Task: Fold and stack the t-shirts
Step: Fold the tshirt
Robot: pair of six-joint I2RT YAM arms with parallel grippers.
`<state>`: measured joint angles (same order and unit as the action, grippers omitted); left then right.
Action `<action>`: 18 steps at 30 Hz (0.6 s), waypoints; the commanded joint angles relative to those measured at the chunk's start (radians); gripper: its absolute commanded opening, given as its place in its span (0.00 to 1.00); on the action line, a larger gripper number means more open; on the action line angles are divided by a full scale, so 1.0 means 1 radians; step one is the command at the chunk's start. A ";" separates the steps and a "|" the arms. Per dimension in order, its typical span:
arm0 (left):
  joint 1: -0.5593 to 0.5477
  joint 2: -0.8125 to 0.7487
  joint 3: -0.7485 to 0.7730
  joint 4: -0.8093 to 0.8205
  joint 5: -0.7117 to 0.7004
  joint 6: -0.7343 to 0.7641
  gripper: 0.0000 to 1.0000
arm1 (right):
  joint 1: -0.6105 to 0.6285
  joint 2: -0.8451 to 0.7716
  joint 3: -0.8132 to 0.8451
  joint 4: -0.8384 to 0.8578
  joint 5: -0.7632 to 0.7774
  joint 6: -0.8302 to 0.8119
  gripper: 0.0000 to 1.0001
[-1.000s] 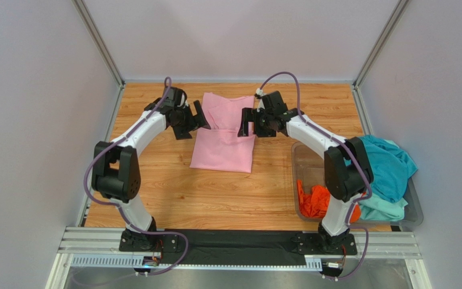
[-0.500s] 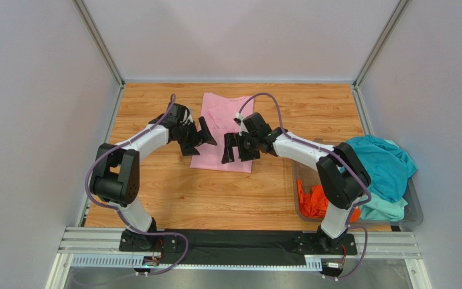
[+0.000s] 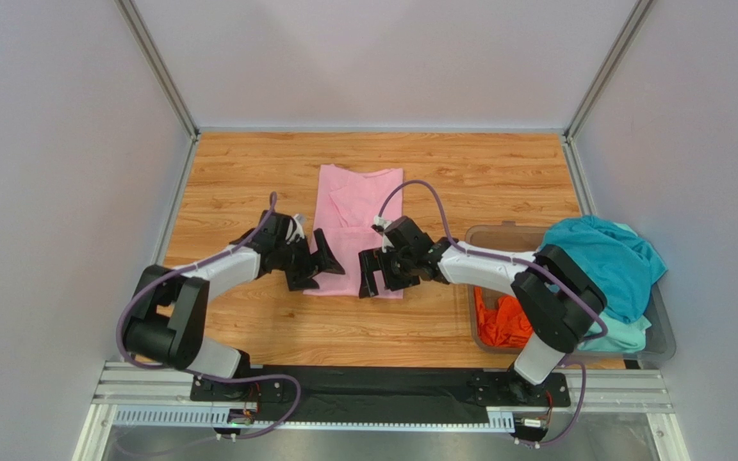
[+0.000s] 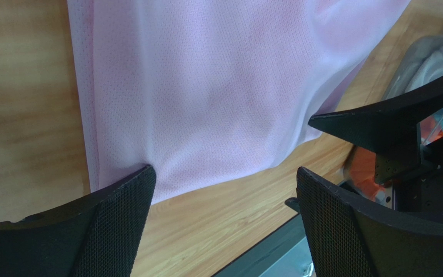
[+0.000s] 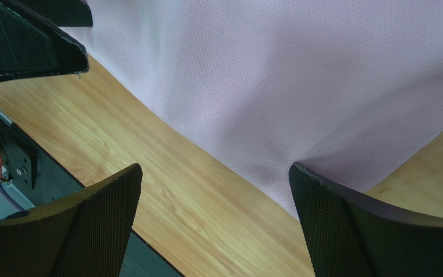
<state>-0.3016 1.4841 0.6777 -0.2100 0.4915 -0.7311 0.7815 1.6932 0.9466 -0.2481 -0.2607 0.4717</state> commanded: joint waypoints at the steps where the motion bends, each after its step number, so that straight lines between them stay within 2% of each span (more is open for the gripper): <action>1: -0.028 -0.114 -0.163 -0.110 -0.088 0.007 1.00 | 0.059 -0.073 -0.109 -0.071 0.087 0.064 1.00; 5: -0.040 -0.341 -0.250 -0.218 -0.103 -0.030 1.00 | 0.130 -0.216 -0.152 -0.135 0.140 0.097 1.00; 6: -0.044 -0.445 -0.254 -0.244 -0.103 -0.037 1.00 | 0.145 -0.237 -0.147 -0.147 0.143 0.102 1.00; 8: -0.057 -0.552 -0.250 -0.337 -0.111 -0.044 1.00 | 0.189 -0.303 -0.135 -0.187 0.167 0.105 1.00; 9: -0.059 -0.655 -0.233 -0.376 -0.123 -0.044 1.00 | 0.218 -0.328 -0.121 -0.206 0.172 0.099 1.00; 11: -0.059 -0.785 -0.210 -0.507 -0.189 -0.051 1.00 | 0.236 -0.390 -0.108 -0.232 0.207 0.099 1.00; 15: -0.060 -0.913 -0.205 -0.574 -0.191 -0.093 1.00 | 0.240 -0.484 -0.115 -0.302 0.256 0.125 1.00; 18: -0.060 -0.917 -0.239 -0.618 -0.284 -0.160 1.00 | 0.240 -0.536 -0.149 -0.316 0.259 0.163 1.00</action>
<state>-0.3595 0.5594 0.4526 -0.7197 0.2932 -0.8192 1.0222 1.2003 0.8070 -0.5167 -0.0513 0.5819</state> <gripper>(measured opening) 0.993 0.998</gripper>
